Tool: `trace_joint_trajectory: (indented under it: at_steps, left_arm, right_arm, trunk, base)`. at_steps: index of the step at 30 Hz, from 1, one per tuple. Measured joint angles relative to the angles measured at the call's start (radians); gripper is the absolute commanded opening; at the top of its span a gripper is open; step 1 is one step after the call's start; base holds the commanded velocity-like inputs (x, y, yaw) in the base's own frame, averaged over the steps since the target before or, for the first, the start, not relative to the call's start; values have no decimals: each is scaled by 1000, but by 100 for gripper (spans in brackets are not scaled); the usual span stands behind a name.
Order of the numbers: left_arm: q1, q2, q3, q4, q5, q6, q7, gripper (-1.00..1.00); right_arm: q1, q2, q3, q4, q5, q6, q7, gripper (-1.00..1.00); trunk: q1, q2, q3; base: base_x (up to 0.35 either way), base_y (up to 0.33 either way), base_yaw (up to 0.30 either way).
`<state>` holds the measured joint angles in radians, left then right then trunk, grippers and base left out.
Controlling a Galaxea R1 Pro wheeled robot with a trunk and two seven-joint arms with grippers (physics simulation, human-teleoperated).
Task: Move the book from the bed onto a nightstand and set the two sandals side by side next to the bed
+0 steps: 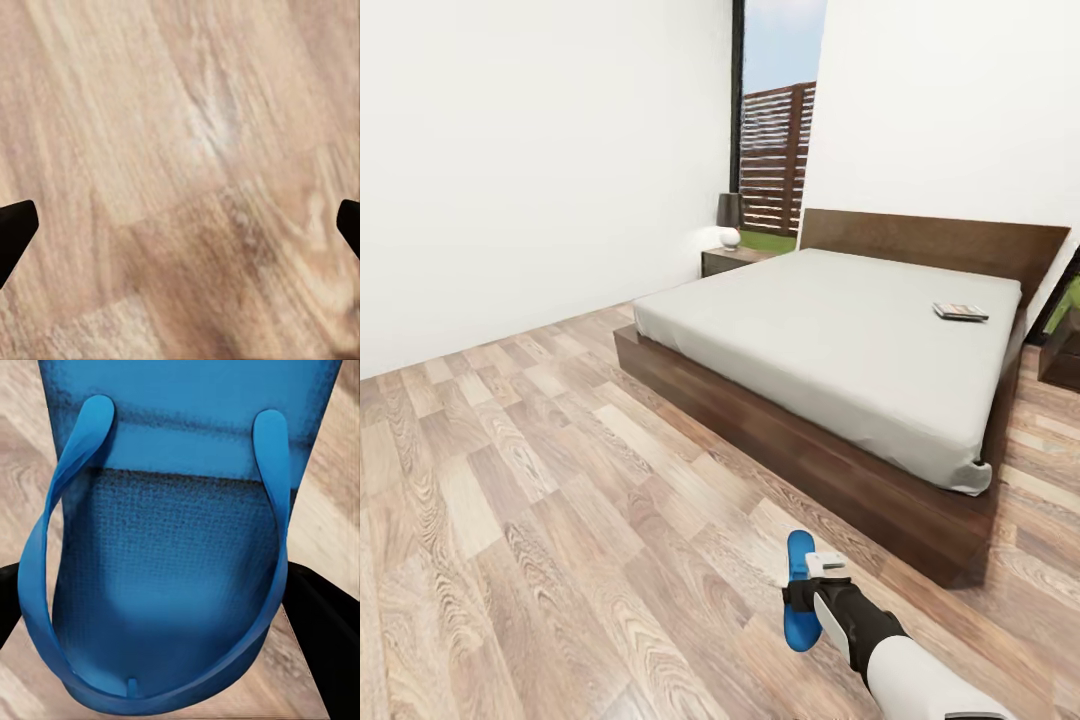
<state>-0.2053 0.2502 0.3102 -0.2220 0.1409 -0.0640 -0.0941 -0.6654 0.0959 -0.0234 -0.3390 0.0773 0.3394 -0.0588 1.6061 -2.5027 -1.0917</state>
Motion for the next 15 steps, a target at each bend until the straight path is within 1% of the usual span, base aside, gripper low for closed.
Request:
trace_joint_trajectory:
  at_steps: [5, 15]
  left_arm:
    - [1, -7, 0, 0, 0, 1, 0, 100]
    - [1, -8, 0, 0, 1, 6, 0, 100]
  right_arm:
    - [0, 1, 1, 0, 1, 0, 2, -100]
    - [0, 1, 1, 0, 1, 0, 2, -100]
  trunk:
    - [0, 0, 0]
    - [0, 0, 0]
  base:
    - [0, 0, -271]
    - [0, 0, -274]
